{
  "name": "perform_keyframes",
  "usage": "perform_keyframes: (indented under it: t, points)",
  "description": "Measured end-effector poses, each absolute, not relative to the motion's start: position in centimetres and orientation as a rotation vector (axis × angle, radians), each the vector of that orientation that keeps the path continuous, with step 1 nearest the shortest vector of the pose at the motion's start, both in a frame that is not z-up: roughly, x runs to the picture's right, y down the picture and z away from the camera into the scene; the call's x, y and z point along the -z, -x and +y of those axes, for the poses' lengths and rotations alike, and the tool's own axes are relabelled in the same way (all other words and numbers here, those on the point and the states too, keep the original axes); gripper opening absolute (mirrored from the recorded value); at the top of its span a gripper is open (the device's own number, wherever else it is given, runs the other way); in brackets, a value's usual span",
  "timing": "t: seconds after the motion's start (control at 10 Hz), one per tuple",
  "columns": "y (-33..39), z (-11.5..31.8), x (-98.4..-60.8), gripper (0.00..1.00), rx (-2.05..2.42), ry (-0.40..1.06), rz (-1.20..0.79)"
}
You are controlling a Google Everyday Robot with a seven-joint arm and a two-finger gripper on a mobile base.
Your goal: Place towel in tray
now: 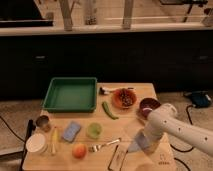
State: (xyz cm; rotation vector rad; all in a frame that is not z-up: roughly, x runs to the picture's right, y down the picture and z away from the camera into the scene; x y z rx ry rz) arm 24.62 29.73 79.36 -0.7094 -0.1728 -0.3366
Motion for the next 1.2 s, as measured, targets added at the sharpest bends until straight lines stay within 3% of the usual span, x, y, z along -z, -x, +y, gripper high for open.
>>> perform_keyframes:
  t: [0.2, 0.4, 1.2]
  points:
    - [-24.5, 29.3, -79.0, 0.12, 0.34, 0.708, -0.175]
    - [-24.7, 29.5, -78.8, 0.01, 0.338, 0.716, -0.172]
    - [-22.3, 24.0, -75.2, 0.0, 0.385, 0.674, -0.143]
